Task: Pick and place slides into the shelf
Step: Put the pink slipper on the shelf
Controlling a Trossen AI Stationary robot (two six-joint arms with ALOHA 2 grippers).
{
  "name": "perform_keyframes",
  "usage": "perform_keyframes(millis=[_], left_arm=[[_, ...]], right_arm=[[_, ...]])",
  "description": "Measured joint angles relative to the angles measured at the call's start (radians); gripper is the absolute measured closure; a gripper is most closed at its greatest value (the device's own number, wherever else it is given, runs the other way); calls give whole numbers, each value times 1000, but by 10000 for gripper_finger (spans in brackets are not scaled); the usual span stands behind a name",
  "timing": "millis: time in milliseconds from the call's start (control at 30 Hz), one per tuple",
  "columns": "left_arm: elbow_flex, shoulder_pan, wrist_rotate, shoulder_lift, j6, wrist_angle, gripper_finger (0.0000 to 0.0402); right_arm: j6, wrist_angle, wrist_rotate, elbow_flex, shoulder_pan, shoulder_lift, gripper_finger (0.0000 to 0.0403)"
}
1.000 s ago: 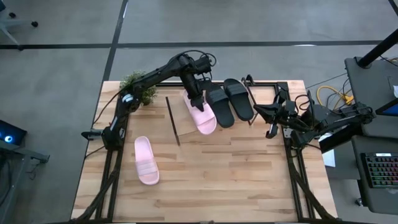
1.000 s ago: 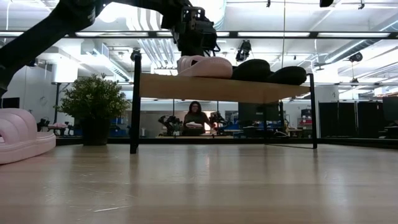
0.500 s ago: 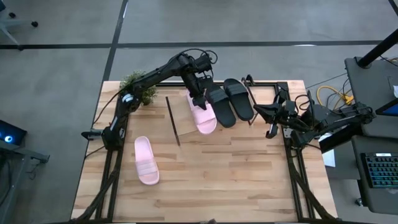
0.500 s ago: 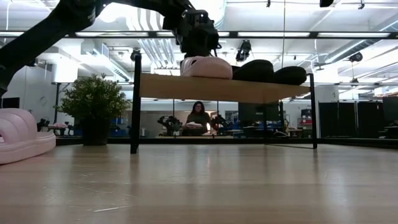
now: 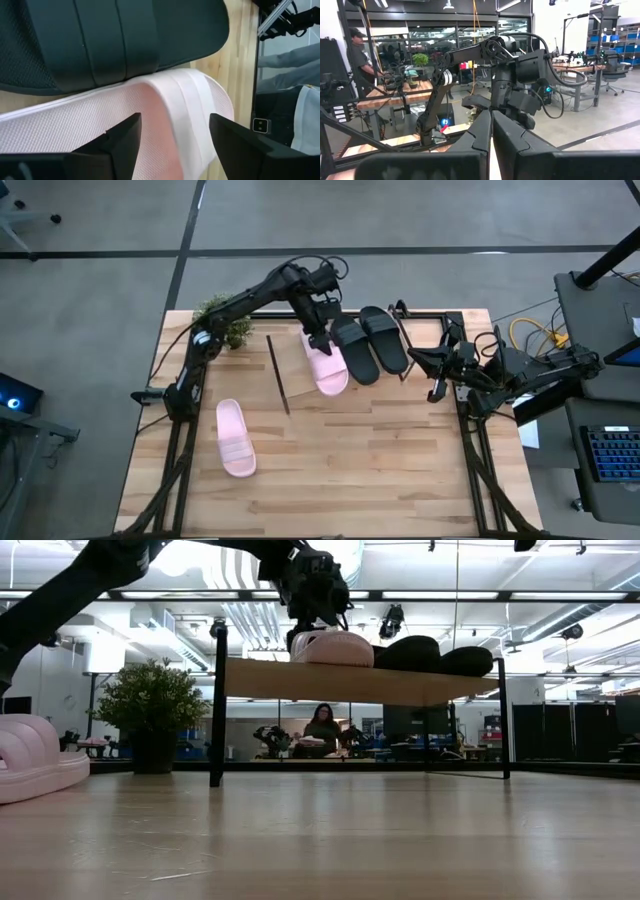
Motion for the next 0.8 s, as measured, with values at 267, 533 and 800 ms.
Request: perform_keyframes(millis=[267,533,800], left_arm=[[3,0,-13,-70,-1,1,182],[2,-1,-32,-200,-2,0,182],[0,-2,-36,-359,-5,-7,182]], right_arm=[[0,0,0,0,0,0,394],[8,1,0,0,0,0,394],[8,2,0,0,0,0,394]])
